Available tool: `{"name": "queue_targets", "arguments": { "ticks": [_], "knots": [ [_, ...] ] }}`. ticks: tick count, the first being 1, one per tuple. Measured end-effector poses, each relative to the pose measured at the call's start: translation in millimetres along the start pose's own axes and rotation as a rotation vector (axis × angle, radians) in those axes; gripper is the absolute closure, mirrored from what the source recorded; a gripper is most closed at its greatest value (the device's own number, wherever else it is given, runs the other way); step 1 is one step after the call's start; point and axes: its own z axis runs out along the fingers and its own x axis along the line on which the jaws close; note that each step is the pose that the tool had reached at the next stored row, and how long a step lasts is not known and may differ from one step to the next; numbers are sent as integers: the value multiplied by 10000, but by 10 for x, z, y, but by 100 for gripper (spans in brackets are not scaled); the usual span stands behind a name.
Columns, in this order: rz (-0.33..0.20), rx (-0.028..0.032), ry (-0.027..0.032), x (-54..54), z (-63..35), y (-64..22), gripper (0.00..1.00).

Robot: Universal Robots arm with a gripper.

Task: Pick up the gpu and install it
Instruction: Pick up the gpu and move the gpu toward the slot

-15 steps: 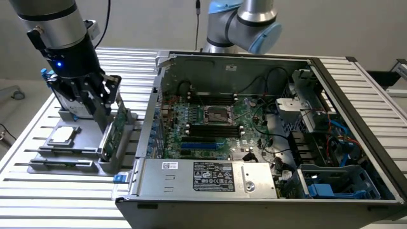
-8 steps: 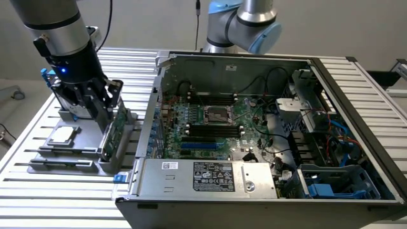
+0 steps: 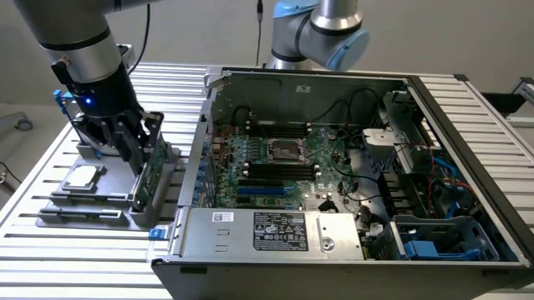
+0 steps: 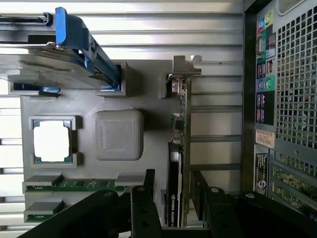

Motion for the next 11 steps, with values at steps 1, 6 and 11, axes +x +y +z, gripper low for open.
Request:
{"name": "queue_targets", "arguments": {
  "ticks": [1, 6, 11],
  "knots": [
    [-15, 21, -8, -1, 16, 0, 58],
    [-101, 119, -45, -9, 98, -1, 58],
    [-173, 172, -69, -16, 188, 0, 58]
  ]
}}
